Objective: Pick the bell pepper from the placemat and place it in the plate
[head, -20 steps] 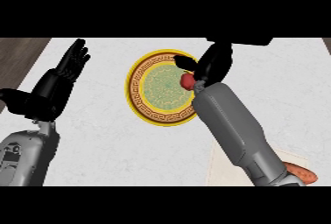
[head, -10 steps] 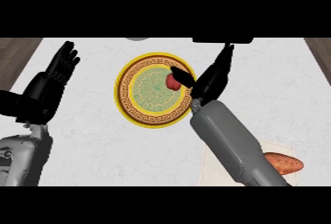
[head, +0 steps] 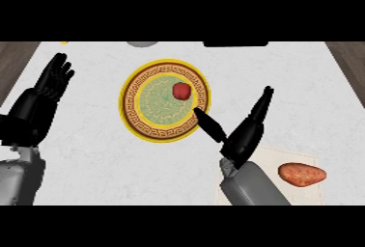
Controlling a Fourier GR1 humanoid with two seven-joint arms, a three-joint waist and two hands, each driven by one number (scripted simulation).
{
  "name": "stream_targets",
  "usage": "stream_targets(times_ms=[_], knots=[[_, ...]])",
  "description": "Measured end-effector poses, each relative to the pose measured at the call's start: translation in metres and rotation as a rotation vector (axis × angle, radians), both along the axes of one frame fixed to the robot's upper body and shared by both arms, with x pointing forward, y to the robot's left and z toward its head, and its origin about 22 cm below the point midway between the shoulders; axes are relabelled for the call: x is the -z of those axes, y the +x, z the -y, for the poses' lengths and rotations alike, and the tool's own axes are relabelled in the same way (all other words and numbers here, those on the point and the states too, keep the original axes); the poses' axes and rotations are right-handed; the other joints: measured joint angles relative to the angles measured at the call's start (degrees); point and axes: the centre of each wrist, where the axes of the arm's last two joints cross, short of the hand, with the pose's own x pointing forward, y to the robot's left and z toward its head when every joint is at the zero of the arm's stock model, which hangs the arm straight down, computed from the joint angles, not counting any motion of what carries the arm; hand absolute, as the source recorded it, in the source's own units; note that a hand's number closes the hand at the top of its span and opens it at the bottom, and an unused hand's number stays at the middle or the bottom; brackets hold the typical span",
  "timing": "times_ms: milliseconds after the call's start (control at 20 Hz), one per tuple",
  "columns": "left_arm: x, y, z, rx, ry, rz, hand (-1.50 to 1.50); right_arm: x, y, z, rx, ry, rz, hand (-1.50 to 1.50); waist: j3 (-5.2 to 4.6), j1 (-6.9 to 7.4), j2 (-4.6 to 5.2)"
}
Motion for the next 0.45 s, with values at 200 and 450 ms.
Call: stream_targets(times_ms=[200,450], knots=[[-0.003,-0.004,-0.001,-0.004,0.0,0.006,0.0,0.0,-0.042,0.01,0.014,0.012,0.006,-1.5,0.0,0.0,0.11],[-0.003,0.0,-0.004,0.002,0.001,0.007,0.0,0.004,-0.084,0.02,0.031,-0.009,0.011,-1.5,0.02,0.17,0.3]])
